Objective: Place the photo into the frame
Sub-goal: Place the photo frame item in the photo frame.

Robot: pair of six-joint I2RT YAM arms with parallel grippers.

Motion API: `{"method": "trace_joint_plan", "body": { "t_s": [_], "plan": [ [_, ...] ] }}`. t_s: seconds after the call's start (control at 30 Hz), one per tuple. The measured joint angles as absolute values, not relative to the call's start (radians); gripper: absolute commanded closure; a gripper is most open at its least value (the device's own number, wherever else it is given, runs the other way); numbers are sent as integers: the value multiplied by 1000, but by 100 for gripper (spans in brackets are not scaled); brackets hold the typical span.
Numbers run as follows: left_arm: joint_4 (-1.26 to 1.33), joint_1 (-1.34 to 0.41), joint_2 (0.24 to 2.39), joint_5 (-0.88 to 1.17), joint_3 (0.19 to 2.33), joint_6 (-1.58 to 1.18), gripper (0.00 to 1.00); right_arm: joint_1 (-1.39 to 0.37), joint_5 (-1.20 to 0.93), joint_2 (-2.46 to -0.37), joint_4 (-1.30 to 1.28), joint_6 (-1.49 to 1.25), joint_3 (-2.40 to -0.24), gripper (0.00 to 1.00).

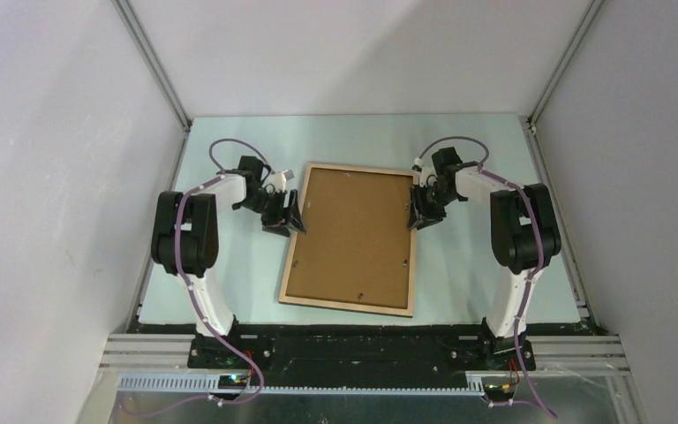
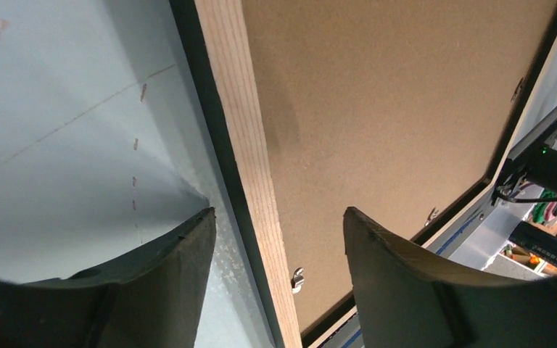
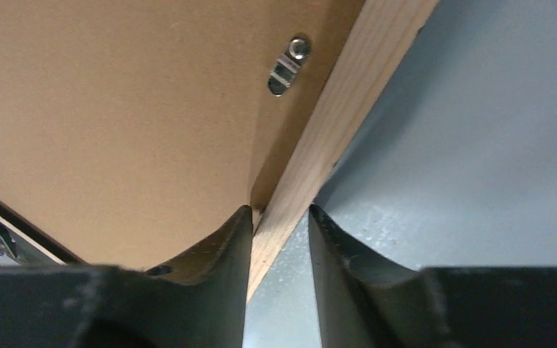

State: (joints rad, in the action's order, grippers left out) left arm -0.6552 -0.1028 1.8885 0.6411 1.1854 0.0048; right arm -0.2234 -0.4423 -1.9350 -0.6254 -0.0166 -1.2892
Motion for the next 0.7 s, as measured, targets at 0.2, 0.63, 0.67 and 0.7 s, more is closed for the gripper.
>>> {"method": "trace_joint_plan", "body": {
  "t_s": [0.2, 0.63, 0.67, 0.7],
  "plan": [
    [-656, -103, 1884, 675, 1152, 15, 38, -219, -436, -1947, -624, -15, -1289, 83],
    [-675, -103, 1847, 635, 1138, 35, 27, -168, -466, -1947, -640, 91, -1293, 91],
    [-676, -103, 1846, 627, 1142, 35, 26, -163, -469, -1947, -643, 102, -1293, 91],
    [-680, -103, 1846, 618, 1150, 35, 26, -159, -471, -1947, -645, 108, -1294, 91]
  ]
}}
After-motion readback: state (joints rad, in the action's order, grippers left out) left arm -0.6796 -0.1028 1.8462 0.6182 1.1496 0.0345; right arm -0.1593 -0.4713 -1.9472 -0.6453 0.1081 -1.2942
